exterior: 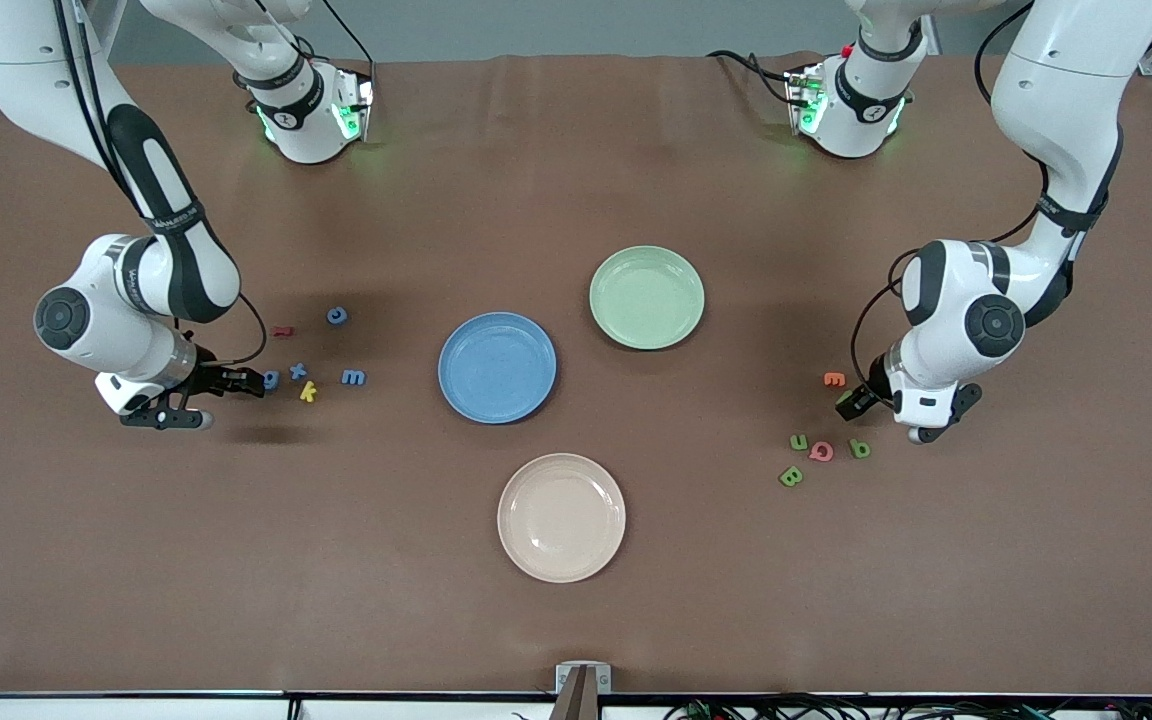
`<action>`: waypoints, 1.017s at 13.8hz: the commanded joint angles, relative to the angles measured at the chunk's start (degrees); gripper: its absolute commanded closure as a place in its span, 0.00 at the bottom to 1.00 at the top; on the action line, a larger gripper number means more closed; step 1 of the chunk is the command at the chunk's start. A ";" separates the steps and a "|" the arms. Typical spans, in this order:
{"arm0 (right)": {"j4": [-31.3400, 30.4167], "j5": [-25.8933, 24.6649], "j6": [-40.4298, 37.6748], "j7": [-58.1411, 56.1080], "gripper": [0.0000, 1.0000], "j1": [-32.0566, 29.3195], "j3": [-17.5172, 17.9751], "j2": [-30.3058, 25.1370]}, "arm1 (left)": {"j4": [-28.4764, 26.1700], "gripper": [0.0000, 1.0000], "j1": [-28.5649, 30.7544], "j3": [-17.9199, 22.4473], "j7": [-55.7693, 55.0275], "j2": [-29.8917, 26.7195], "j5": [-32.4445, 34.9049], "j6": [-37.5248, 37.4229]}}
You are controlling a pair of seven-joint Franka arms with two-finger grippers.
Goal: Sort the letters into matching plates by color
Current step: 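Grasp green Z with the left gripper while the right gripper grasps blue 6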
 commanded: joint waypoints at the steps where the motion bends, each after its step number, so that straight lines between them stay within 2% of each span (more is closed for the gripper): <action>1: -1.02 1.56 0.55 2.58 0.31 1.79 -0.03 -0.20 | 1.66 0.21 -0.35 0.03 -1.87 1.50 0.88 0.52; 14: -2.08 1.56 3.63 3.12 0.33 2.77 -0.12 2.87 | 2.11 0.37 -0.44 0.03 -2.13 3.18 0.88 0.52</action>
